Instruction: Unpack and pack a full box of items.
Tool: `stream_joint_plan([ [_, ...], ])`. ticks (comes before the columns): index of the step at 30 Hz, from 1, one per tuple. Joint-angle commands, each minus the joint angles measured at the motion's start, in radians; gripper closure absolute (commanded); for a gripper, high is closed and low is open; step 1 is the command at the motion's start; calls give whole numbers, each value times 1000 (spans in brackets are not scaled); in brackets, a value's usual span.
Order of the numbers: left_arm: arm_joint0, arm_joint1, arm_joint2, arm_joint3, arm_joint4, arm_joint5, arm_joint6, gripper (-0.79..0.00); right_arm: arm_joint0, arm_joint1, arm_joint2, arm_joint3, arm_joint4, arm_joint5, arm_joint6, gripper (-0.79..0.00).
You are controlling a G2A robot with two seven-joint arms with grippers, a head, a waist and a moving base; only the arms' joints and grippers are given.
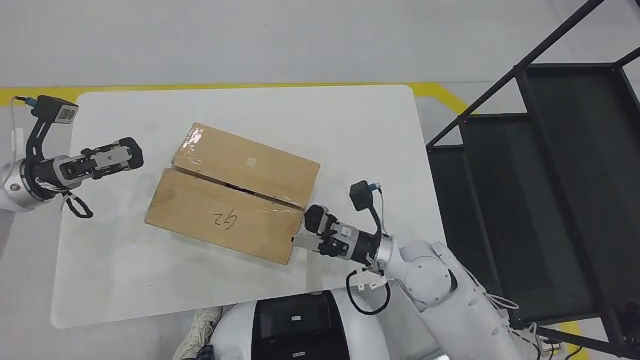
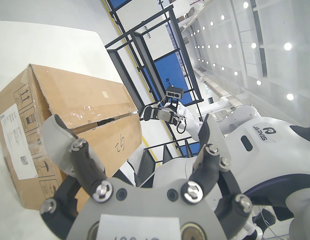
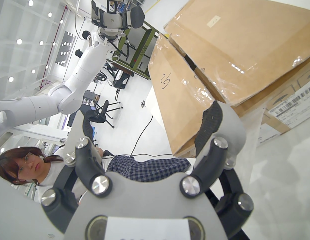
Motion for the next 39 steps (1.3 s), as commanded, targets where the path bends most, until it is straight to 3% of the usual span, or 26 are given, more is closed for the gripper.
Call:
stream_joint_plan([
  [1, 0, -1, -1, 6, 187, 12, 136, -785, 10, -2, 8, 8, 21, 24, -44, -785],
  [3, 8, -9, 23, -13, 264, 47, 214, -785, 27, -3, 25, 27, 9, 73, -95, -785],
  [7, -9, -21, 46, 31, 441, 101, 355, -785, 67, -9, 14, 69, 16, 150, -131, -785],
  [12, -17, -34, 92, 56, 564, 116, 374, -785, 125, -16, -5, 131, 53, 229, -134, -785],
  [19, -6, -46, 127, 87, 489, 15, 228, -785, 191, -25, -36, 209, 115, 279, -107, -785],
  [25, 2, -47, 113, 128, 266, -47, 54, -785, 208, -28, -48, 233, 156, 257, -83, -785],
  [30, 13, -36, 116, 89, 190, 30, -42, -785, 214, -27, -47, 243, 172, 265, -72, -785],
  [39, 14, -9, 165, 13, 263, 87, -100, -785, 281, -35, -70, 249, 194, 342, -51, -785],
])
